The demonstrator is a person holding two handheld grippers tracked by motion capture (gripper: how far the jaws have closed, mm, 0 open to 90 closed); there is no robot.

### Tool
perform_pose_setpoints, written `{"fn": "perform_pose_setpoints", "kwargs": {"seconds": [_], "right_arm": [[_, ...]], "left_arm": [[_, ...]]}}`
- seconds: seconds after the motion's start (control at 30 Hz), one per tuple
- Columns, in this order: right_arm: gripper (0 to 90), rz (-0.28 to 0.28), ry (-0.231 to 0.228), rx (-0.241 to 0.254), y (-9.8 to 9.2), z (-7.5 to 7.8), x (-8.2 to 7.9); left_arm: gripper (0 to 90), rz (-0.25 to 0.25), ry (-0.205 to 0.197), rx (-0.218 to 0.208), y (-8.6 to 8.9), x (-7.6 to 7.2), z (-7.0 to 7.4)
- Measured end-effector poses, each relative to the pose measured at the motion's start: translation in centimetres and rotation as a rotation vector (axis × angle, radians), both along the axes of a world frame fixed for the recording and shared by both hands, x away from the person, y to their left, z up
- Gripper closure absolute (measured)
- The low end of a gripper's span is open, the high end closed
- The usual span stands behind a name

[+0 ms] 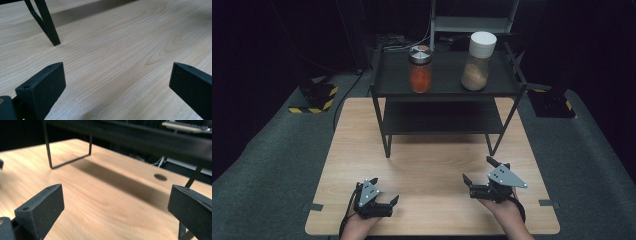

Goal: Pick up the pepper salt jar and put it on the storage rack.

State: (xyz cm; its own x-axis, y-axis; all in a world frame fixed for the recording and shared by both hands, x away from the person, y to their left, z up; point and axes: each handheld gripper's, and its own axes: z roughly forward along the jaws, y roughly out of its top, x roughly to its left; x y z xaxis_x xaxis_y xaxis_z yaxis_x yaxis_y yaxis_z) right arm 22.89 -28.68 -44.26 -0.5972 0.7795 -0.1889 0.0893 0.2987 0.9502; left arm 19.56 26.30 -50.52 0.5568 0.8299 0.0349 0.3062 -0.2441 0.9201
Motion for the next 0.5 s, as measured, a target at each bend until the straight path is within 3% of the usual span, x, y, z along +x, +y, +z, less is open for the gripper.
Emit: {"fn": "perform_pose_setpoints", "kwargs": {"seconds": [0.27,0.5], "right_arm": [[0.0,-0.024,0.051,-0.037,-0.1,-2.5,-0.4],[0.0,-0.062,0.102,-0.069,0.0,-3.8,-0.5]], "left_arm": [[0.6,0.003,-0.008,0.008,0.0,-0.4,0.0],[0.6,0.004,-0.008,0.015,-0.1,-0.5,0.0]]}}
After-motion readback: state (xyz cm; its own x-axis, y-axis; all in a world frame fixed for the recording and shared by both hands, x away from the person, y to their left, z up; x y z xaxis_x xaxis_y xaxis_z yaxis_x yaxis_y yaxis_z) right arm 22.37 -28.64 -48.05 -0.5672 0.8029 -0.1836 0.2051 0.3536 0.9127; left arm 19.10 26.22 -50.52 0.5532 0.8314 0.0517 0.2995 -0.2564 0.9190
